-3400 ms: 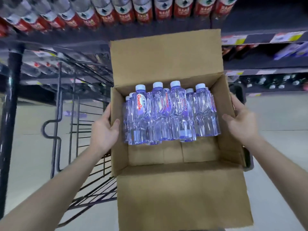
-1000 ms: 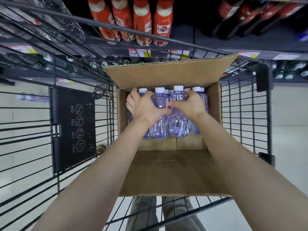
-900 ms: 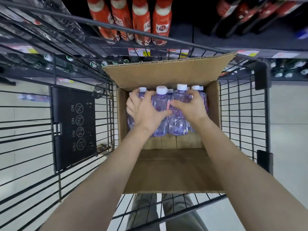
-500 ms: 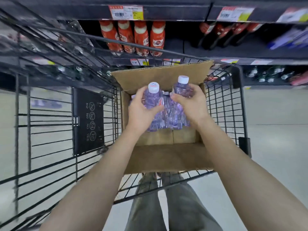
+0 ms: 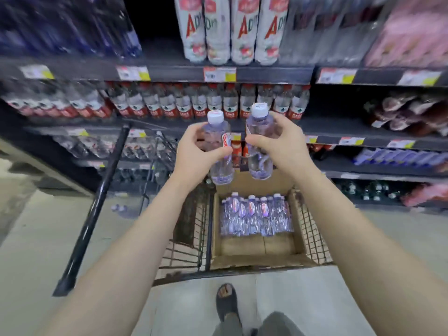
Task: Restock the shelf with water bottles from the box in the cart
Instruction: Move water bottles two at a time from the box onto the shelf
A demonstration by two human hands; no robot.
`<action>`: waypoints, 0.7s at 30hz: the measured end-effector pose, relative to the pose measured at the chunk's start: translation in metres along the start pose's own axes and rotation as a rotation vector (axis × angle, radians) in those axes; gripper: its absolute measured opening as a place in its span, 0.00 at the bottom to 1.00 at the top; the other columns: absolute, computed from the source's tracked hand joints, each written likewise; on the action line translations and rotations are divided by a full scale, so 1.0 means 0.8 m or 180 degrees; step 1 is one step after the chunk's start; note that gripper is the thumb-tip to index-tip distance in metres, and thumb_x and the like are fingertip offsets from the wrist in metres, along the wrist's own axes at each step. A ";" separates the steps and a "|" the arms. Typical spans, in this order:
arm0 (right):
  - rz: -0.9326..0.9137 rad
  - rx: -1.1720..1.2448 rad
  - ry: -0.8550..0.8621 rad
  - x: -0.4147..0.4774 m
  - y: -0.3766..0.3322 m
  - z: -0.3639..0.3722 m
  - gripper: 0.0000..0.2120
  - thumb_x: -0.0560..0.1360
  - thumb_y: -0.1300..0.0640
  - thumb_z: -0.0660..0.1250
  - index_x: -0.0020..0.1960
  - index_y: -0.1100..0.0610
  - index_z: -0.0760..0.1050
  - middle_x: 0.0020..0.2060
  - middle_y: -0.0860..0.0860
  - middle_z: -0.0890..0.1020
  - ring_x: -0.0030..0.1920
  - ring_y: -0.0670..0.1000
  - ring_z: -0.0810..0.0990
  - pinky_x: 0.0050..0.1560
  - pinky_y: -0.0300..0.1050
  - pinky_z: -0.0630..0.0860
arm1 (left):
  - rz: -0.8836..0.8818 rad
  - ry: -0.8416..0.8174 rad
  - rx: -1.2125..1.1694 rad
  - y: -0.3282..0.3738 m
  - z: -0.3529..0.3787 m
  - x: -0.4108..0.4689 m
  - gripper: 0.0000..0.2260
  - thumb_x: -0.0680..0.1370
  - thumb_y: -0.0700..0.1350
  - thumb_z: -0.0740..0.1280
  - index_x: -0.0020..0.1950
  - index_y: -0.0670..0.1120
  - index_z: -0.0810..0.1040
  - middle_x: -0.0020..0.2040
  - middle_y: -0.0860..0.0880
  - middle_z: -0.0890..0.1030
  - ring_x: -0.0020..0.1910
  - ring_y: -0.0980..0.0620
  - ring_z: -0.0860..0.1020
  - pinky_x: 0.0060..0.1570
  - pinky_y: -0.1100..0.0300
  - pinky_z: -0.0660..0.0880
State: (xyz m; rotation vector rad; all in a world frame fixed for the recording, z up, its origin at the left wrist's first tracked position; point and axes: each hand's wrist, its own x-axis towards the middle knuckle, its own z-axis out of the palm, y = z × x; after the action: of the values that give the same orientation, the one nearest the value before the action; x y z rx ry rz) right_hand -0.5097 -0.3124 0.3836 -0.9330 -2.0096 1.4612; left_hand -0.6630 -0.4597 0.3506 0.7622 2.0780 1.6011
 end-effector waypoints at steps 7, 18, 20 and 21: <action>-0.0768 0.0007 -0.0285 -0.047 -0.161 -0.014 0.38 0.66 0.44 0.81 0.74 0.46 0.73 0.55 0.47 0.83 0.56 0.49 0.82 0.60 0.54 0.80 | 0.0643 0.0508 0.0007 0.144 -0.094 -0.067 0.29 0.68 0.44 0.84 0.61 0.61 0.75 0.55 0.54 0.82 0.50 0.60 0.83 0.57 0.58 0.81; -0.1360 0.0347 -0.0631 -0.167 -0.322 0.009 0.17 0.73 0.51 0.79 0.56 0.41 0.77 0.47 0.47 0.83 0.44 0.48 0.82 0.38 0.35 0.79 | 0.0939 0.1208 0.0090 0.285 -0.246 -0.209 0.30 0.69 0.46 0.84 0.67 0.54 0.76 0.51 0.56 0.85 0.44 0.62 0.85 0.47 0.57 0.80; -0.1441 0.0292 -0.0698 -0.181 -0.346 0.023 0.15 0.72 0.52 0.79 0.54 0.41 0.78 0.46 0.49 0.83 0.41 0.48 0.80 0.34 0.35 0.77 | 0.1001 0.1298 0.0214 0.300 -0.272 -0.232 0.30 0.70 0.47 0.83 0.68 0.57 0.74 0.51 0.58 0.84 0.42 0.65 0.83 0.46 0.60 0.78; -0.1511 0.0289 -0.0731 -0.189 -0.358 0.030 0.14 0.72 0.53 0.79 0.53 0.40 0.80 0.45 0.49 0.83 0.40 0.48 0.80 0.35 0.36 0.77 | 0.1022 0.1341 0.0262 0.305 -0.287 -0.241 0.31 0.70 0.48 0.83 0.69 0.57 0.74 0.52 0.58 0.84 0.44 0.63 0.83 0.46 0.60 0.78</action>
State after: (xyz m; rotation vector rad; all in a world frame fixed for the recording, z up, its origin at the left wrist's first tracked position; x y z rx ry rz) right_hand -0.4983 -0.4984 0.6493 -0.2273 -2.1131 1.4148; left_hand -0.6137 -0.7069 0.6438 0.8840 2.4211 2.0018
